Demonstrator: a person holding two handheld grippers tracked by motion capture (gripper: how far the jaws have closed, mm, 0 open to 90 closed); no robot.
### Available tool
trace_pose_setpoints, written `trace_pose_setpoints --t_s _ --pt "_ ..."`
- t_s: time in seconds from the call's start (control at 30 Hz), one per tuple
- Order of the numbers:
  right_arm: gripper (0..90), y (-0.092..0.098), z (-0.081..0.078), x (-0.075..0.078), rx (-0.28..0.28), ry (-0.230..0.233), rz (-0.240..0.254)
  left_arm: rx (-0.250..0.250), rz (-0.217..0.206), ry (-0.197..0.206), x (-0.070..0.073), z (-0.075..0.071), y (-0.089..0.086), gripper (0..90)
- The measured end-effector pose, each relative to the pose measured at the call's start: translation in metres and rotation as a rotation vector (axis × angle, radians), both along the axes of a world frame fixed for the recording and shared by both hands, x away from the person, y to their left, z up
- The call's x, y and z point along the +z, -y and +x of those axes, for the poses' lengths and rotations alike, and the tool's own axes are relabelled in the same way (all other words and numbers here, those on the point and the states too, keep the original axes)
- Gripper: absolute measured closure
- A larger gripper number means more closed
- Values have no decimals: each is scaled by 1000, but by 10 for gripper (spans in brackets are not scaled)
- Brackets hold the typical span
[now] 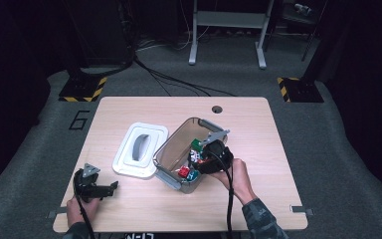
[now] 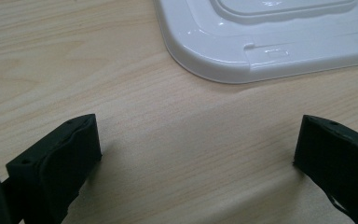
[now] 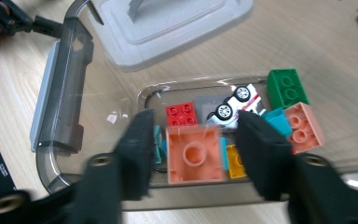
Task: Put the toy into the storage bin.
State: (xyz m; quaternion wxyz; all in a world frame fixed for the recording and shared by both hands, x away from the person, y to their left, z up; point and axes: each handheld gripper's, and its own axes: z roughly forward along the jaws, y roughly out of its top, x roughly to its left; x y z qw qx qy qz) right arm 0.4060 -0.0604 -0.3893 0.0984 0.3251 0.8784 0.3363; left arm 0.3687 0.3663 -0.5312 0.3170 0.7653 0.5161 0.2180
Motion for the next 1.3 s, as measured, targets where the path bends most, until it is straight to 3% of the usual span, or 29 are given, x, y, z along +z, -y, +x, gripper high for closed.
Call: trace_pose_setpoints --t_s 0.13,0.2,0.33,0.63,0.77,1.0,1.1,1.13,1.3 --pt "170 11 -5 7 -34 45 28 0 0 0 0 0 0 1" --pt "142 14 -7 9 -41 53 33 0 0 0 0 0 0 1" --pt "48 37 -14 13 -108 81 87 0 0 1 0 0 0 1" --pt "0 78 -22 -6 -205 75 101 5 1 7 -1 0 0 1" --pt "0 97 -26 -25 -264 88 75 4 1 7 -1 0 0 1" --pt "0 128 -29 -68 -382 48 33 12 -9 13 -1 0 1 0" --pt "0 135 -29 -77 -419 49 25 12 -8 12 -1 0 1 0" --pt "0 140 -28 -85 -462 51 -2 12 -8 12 -1 0 1 0" --pt "0 148 -28 -99 -513 52 -18 11 -9 12 -1 0 1 1"
